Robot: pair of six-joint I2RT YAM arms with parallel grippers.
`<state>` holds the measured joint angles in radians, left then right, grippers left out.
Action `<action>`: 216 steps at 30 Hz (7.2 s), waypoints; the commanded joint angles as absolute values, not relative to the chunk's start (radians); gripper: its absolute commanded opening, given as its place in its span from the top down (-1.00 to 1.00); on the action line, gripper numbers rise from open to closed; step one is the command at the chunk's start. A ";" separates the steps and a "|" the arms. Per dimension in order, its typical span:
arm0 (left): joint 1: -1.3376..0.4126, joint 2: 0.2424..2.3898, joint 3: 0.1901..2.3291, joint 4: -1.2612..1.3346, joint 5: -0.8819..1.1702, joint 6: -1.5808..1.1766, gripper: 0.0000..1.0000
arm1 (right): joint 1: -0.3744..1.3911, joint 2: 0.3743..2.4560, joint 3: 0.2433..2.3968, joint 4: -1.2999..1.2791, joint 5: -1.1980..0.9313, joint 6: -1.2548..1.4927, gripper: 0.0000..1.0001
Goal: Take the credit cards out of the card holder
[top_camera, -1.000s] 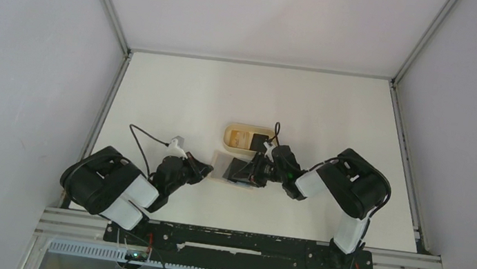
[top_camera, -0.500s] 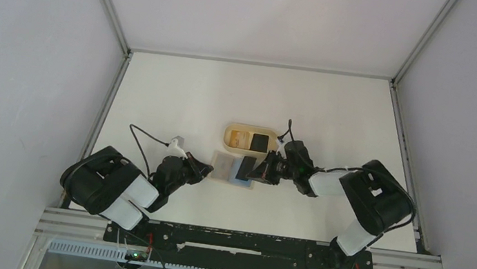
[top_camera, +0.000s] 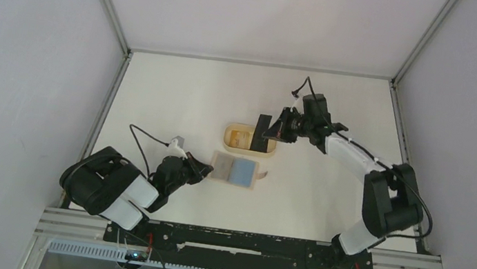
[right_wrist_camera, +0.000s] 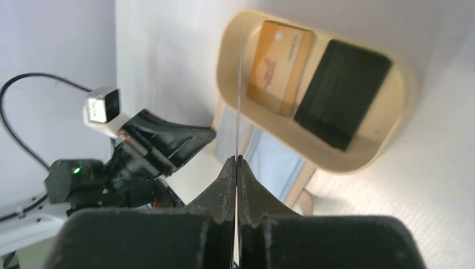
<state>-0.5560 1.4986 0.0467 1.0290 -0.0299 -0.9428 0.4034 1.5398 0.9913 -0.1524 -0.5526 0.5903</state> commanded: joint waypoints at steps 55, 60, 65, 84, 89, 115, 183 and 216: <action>-0.584 1.019 0.149 0.426 -0.155 -0.721 1.00 | 0.937 1.978 1.513 -0.530 -0.020 0.651 -0.59; -0.584 1.020 0.143 0.425 -0.160 -0.721 1.00 | 0.952 2.065 1.615 -0.619 0.049 0.661 -0.61; -0.584 1.021 0.139 0.424 -0.163 -0.724 1.00 | 0.950 2.102 1.654 -0.648 0.078 0.664 -0.68; -0.584 1.019 0.117 0.429 -0.187 -0.730 1.00 | 0.982 2.184 1.751 -0.798 0.189 0.612 -0.63; -0.585 1.023 0.109 0.436 -0.192 -0.732 1.00 | 0.982 2.134 1.645 -0.792 0.215 0.591 -0.63; -0.584 1.059 0.095 0.472 -0.189 -0.743 1.00 | 0.966 1.872 1.489 -0.938 0.457 0.543 -0.89; -0.588 1.232 0.058 0.514 -0.169 -0.750 1.00 | 0.798 1.951 0.781 0.824 -0.536 1.120 -0.65; -0.598 1.230 0.050 0.520 -0.182 -0.765 1.00 | 0.753 1.735 0.795 0.516 -0.528 1.041 -0.61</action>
